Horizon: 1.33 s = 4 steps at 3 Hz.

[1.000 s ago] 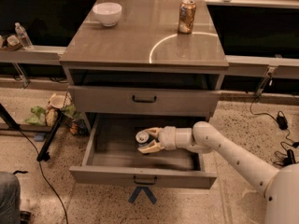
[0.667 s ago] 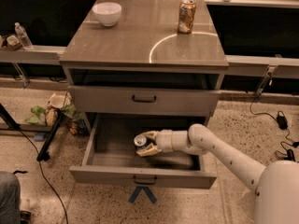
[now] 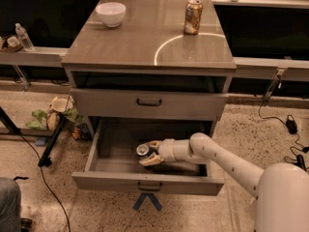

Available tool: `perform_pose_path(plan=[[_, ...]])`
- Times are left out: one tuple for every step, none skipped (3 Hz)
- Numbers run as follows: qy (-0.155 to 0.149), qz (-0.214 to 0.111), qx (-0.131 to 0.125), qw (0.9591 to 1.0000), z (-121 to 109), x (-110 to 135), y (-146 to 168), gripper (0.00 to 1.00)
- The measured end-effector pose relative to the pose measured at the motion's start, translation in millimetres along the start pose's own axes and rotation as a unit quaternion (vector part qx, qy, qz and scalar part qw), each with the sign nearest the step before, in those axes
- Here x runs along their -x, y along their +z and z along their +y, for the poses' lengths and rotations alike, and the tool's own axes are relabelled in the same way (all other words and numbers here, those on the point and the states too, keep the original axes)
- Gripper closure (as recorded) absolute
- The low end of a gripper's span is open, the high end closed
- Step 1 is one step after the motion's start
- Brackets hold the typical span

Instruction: Place pepsi can into middle drawer

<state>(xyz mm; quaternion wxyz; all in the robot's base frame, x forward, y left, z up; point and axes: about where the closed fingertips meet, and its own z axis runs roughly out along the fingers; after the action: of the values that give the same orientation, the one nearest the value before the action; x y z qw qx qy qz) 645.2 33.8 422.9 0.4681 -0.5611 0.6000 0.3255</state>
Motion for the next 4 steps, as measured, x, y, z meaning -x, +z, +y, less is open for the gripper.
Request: perform_pose_path(plan=[[0.018,0.007,-0.005,0.9998,3.4,-8.1,4.1,0.6],[0.03,0.013,-0.008,0.9994,7.1,-11.5,5.8,0.36],[0.043,0.018,-0.012,0.9989,10.8,-11.7,1.2,0.05],[0.051,0.019,-0.018,0.9984,12.3,-10.6,-5.6,0.0]])
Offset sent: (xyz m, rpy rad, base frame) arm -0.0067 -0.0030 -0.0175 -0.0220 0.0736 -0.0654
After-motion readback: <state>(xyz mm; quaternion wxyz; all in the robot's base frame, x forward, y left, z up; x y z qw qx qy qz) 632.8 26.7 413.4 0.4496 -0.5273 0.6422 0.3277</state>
